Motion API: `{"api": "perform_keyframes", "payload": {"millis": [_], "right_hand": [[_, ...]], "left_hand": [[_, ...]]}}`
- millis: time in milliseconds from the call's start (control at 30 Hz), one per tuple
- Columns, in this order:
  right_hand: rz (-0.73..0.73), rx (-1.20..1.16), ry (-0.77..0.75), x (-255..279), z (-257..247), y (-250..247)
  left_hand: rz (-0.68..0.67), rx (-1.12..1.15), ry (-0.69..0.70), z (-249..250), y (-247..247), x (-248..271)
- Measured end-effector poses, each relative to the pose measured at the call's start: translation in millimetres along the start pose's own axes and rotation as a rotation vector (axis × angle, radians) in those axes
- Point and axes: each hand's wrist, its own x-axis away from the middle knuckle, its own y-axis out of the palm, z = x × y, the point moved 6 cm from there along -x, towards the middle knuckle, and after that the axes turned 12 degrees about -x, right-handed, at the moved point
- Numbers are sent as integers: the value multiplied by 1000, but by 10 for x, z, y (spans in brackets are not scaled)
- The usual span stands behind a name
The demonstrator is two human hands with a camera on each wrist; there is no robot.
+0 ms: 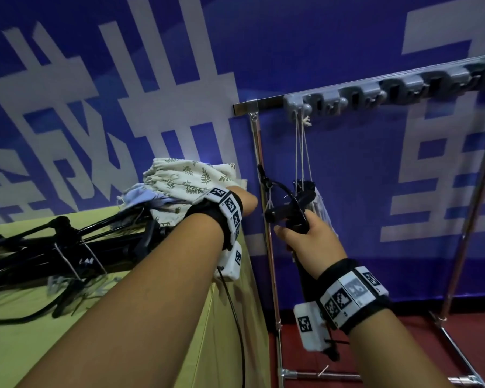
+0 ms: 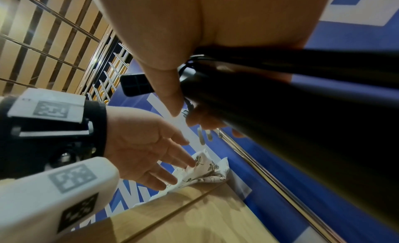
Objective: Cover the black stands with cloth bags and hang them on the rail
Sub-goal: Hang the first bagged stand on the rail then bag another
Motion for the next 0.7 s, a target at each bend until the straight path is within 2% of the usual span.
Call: {"api": "perform_keyframes", "payload": {"millis": [67,133,267,400,533,600,700], "right_hand": [[6,-3,2,6,-8,-31],[12,-3,5,12,-14,-54],[29,-9,24,22,-23,-93],[21,-24,26,39,-56,-113],[33,-39,34,50,-73,-126],[30,-29,33,51,-82,-124],[33,-38,15,60,-117,-113]], "left_hand": [[-33,-182,54,7,49,-21],[4,-293,91,-11,9,-43],[47,-375,91,-36,-99,-32],[-9,-409,79,-81,-42,8],[43,-316,74,-56,-86,14],[136,-210,86,-27,-203,42],[322,29,212,71,-443,176]]}}
